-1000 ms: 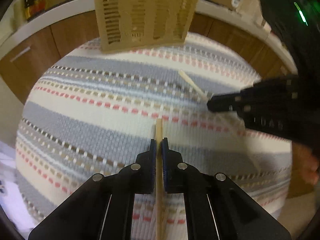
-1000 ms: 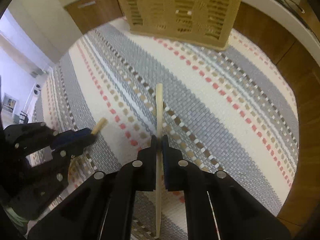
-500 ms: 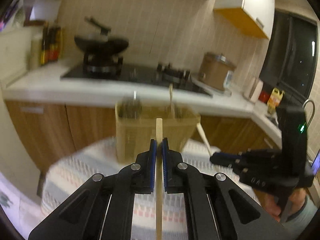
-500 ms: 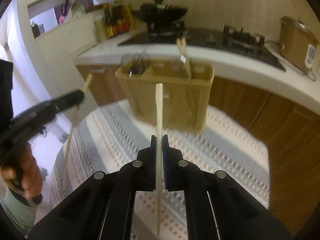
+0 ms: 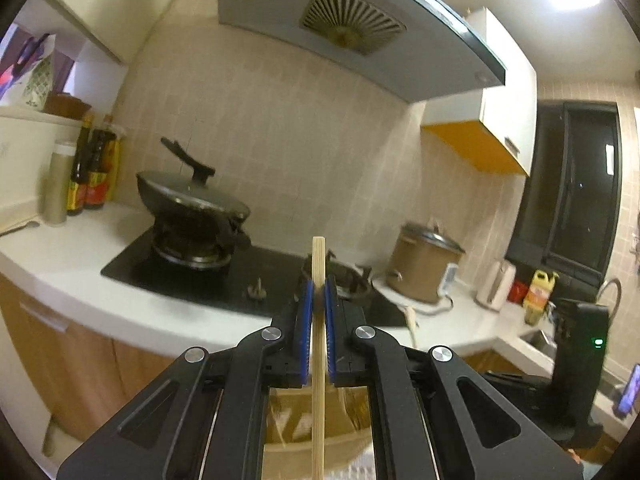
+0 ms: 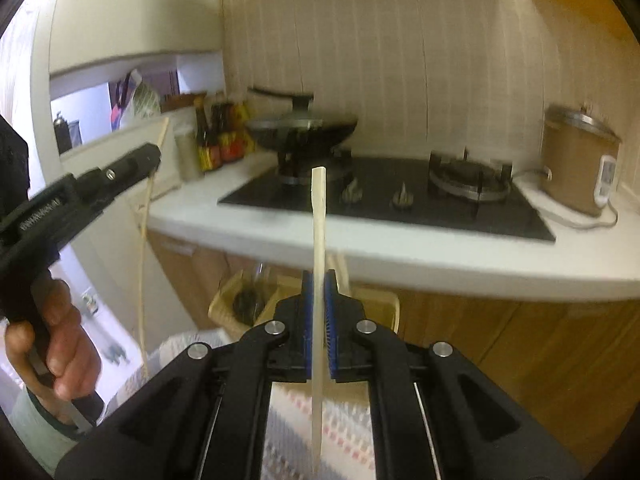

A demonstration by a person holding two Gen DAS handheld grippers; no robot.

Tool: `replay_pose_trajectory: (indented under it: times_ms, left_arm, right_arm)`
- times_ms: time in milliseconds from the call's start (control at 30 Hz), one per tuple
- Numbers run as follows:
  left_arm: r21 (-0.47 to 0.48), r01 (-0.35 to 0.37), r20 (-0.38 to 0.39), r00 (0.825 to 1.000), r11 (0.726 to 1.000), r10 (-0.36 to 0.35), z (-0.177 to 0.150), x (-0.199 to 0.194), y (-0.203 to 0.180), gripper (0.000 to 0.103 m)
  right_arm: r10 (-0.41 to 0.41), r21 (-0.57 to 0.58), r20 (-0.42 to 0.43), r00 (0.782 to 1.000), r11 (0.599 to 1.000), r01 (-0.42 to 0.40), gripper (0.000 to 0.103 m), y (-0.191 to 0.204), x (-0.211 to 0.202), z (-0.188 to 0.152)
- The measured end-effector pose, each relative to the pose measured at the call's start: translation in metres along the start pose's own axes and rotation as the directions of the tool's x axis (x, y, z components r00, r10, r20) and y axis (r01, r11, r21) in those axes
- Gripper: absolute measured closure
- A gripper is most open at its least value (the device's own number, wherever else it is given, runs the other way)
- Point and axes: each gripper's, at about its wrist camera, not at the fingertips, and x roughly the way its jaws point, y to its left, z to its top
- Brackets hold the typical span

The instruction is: Organize utensils

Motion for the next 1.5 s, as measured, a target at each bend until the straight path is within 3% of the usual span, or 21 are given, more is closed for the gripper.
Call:
replay_pose_trajectory:
  times_ms: [233, 400, 500, 700, 1033, 1100, 1167, 1233, 1433, 1500]
  left_arm:
    - [-0.025, -0.034, 0.081, 0.996, 0.999, 0.036, -0.001, 0.031, 0.015, 0.1]
    - [-0.017, -0.116, 0.133, 0.984, 0.993, 0.118, -0.007, 0.054, 0.026, 0.099]
    - [-0.017, -0.162, 0.158, 0.974, 0.987, 0.162, -0.012, 0.065, 0.032, 0.099]
    - [0.0, -0.181, 0.163, 0.97, 0.983, 0.179, -0.027, 0.076, 0.038, 0.099]
    - [0.002, -0.149, 0.113, 0.982, 0.989, 0.148, -0.048, 0.076, 0.044, 0.097]
    - [0.005, -0.144, 0.098, 0.985, 0.99, 0.143, -0.049, 0.07, 0.045, 0.076]
    - [-0.01, -0.162, 0.108, 0.981, 0.987, 0.162, -0.051, 0.057, 0.047, 0.064]
    - [-0.028, -0.157, 0.115, 0.981, 0.987, 0.159, -0.054, 0.043, 0.049, 0.061]
    - [-0.017, -0.179, 0.093, 0.979, 0.984, 0.18, -0.055, -0.01, 0.046, 0.058]
    - [-0.008, -0.175, 0.078, 0.982, 0.985, 0.175, -0.055, -0.029, 0.042, 0.046]
  right_arm:
    - [-0.073, -0.051, 0.11, 0.991, 0.996, 0.079, 0.099, 0.002, 0.015, 0.022]
    - [-0.144, -0.014, 0.219, 0.965, 0.988, 0.151, 0.099, -0.009, 0.029, 0.026]
    - [-0.141, 0.033, 0.239, 0.961, 0.99, 0.137, 0.099, -0.021, 0.041, 0.024]
    - [-0.129, 0.038, 0.226, 0.966, 0.992, 0.124, 0.099, -0.033, 0.073, 0.008]
    - [-0.118, -0.002, 0.224, 0.967, 0.993, 0.122, 0.098, -0.029, 0.072, -0.019]
    - [-0.108, -0.014, 0.212, 0.971, 0.993, 0.113, 0.092, -0.027, 0.065, -0.024]
    - [-0.098, -0.023, 0.209, 0.973, 0.994, 0.105, 0.082, -0.025, 0.057, -0.029]
    - [-0.105, -0.026, 0.224, 0.969, 0.993, 0.114, 0.05, -0.022, 0.045, -0.035]
    - [-0.119, 0.006, 0.23, 0.966, 0.993, 0.121, 0.048, -0.014, 0.002, -0.052]
    - [-0.122, 0.019, 0.232, 0.965, 0.992, 0.121, 0.048, -0.01, -0.012, -0.058]
